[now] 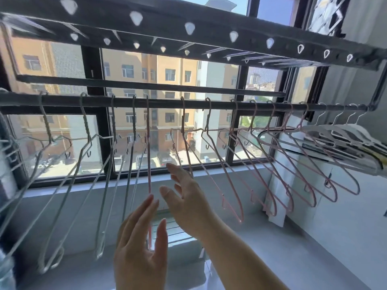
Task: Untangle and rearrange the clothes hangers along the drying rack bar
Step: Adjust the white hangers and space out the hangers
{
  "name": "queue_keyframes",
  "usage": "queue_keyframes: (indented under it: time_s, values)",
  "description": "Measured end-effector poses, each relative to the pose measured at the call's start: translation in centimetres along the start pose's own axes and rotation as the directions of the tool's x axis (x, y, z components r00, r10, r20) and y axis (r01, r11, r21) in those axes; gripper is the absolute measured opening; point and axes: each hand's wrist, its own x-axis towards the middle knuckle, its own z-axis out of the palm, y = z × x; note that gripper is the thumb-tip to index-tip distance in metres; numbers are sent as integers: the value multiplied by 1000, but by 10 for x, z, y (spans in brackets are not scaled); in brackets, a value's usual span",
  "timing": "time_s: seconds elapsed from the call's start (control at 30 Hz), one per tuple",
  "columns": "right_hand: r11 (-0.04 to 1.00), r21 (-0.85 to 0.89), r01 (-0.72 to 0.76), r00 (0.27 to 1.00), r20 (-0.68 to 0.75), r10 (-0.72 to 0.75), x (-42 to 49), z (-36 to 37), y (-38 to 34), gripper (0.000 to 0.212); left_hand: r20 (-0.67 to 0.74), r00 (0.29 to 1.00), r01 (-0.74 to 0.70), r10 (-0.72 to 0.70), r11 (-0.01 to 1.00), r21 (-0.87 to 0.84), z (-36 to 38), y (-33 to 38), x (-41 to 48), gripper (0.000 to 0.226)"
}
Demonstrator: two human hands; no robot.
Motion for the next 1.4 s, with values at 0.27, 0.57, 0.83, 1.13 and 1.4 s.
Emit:
queue_keyframes:
  time_s: [0.27, 0.57, 0.83, 1.13, 1.4]
  values:
    - [967, 159, -201, 967, 192, 169, 11, 27, 0, 50, 124, 975, 179, -183, 983, 39, 14, -11, -25, 53]
    - [874, 430, -227, 971, 171, 168, 15, 32, 6, 39, 200, 965, 157, -169, 985, 74, 18, -20, -32, 62]
    - [826, 527, -200, 980, 99, 174, 15, 24, 11, 48, 205, 971, 119, -125, 992, 43, 27, -10, -30, 81]
    - [840, 508, -188, 980, 41, 195, 13, 15, 14, 44, 208, 976, 73, -68, 997, -16, 36, -9, -32, 69]
    - [923, 330, -201, 978, 16, 207, 12, 15, 11, 51, 225, 974, 38, -40, 999, 13, 29, -5, -32, 59]
